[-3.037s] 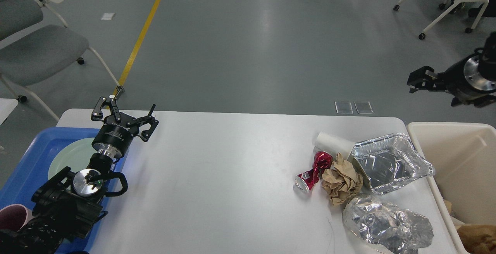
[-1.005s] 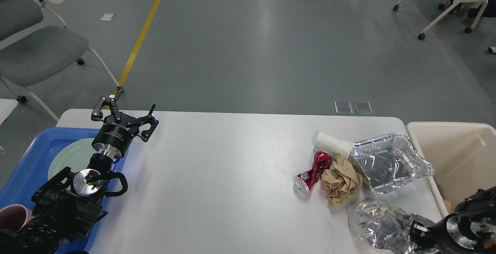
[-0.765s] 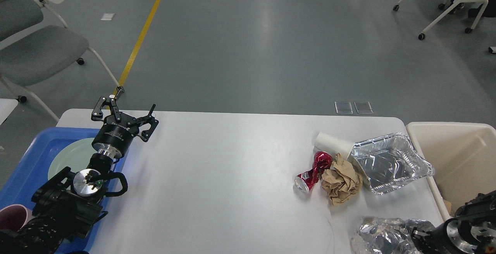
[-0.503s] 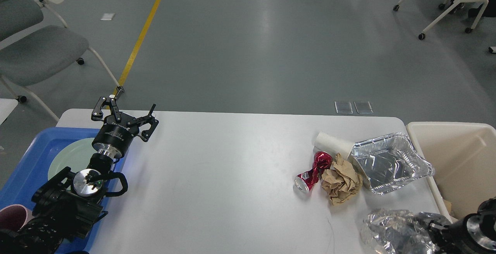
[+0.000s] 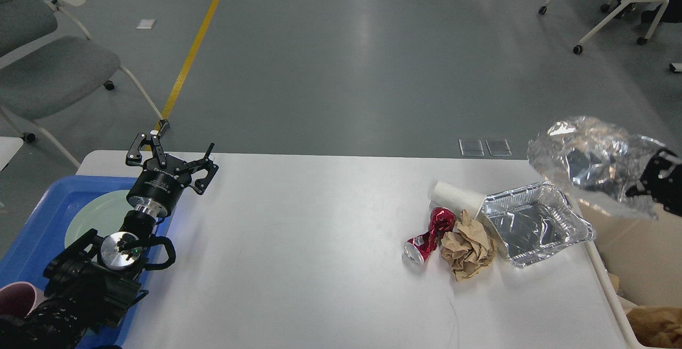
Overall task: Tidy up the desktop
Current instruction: 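Drop the crumpled foil into the white bin and raise the gripper, then lower the right gripper and grasp the foil tray, then lift the foil tray and drop it into the white bin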
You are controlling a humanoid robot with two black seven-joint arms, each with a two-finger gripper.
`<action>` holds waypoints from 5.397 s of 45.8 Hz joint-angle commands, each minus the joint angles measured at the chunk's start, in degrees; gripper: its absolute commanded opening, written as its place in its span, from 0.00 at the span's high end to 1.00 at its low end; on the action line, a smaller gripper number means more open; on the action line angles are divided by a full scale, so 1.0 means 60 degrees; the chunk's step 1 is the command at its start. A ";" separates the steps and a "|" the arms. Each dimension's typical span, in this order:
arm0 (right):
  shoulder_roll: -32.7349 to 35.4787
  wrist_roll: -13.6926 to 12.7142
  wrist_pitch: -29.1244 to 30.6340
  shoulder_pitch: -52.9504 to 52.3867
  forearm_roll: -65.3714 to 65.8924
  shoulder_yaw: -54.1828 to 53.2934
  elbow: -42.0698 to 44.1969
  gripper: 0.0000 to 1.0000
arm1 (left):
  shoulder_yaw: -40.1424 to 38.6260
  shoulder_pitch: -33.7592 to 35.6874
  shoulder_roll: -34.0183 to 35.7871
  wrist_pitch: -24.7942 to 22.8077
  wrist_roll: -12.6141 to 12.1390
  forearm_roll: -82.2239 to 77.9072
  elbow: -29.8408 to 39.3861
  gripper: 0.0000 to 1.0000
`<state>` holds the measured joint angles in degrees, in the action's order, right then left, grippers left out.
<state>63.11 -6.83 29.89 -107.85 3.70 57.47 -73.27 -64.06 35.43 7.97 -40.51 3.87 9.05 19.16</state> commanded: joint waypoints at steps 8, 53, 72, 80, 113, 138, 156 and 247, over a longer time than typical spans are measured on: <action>-0.0585 -0.0049 0.0409 -0.2385 -0.0016 -0.0014 0.0683 1.00 | -0.0001 -0.0002 0.0005 -0.0002 0.0000 0.0000 0.0000 0.04; -0.3793 -0.0005 -0.4601 0.9040 -0.1964 -0.1083 0.7700 0.00 | -0.0001 -0.0002 0.0005 -0.0002 0.0000 0.0000 0.0000 0.04; -0.4642 -0.0020 -0.4338 0.4210 -0.2037 0.0672 0.5080 0.00 | -0.0001 -0.0002 -0.0010 -0.0002 0.0000 0.0000 0.0000 0.04; -0.5668 -0.0020 -0.3095 0.1894 -0.2052 0.1963 0.4229 0.00 | -0.0001 -0.0002 0.0005 -0.0002 0.0000 0.0000 0.0000 0.04; -0.6388 -0.0005 0.3002 -0.3266 -0.1994 0.2330 0.1196 0.00 | -0.0001 -0.0002 0.0004 -0.0002 0.0000 0.0000 0.0000 0.04; -0.5581 -0.0005 -0.1627 0.3765 -0.2067 0.0750 0.2661 0.00 | -0.0001 -0.0002 0.0005 -0.0002 -0.0014 0.0000 0.0000 0.04; -0.5815 -0.0020 -0.2930 0.6710 -0.2081 -0.0600 0.4740 0.00 | 0.0013 -0.0002 0.0005 -0.0002 0.0000 0.0000 0.0000 0.04; -0.3034 -0.0034 -0.4631 0.4502 -0.2755 -0.1611 0.2589 1.00 | -0.0001 -0.0002 0.0005 0.0013 0.0000 0.0000 0.0000 0.04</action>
<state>40.37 -7.04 0.72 -73.49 -13.11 47.12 -53.17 -64.07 35.41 7.98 -40.51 3.86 9.05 19.16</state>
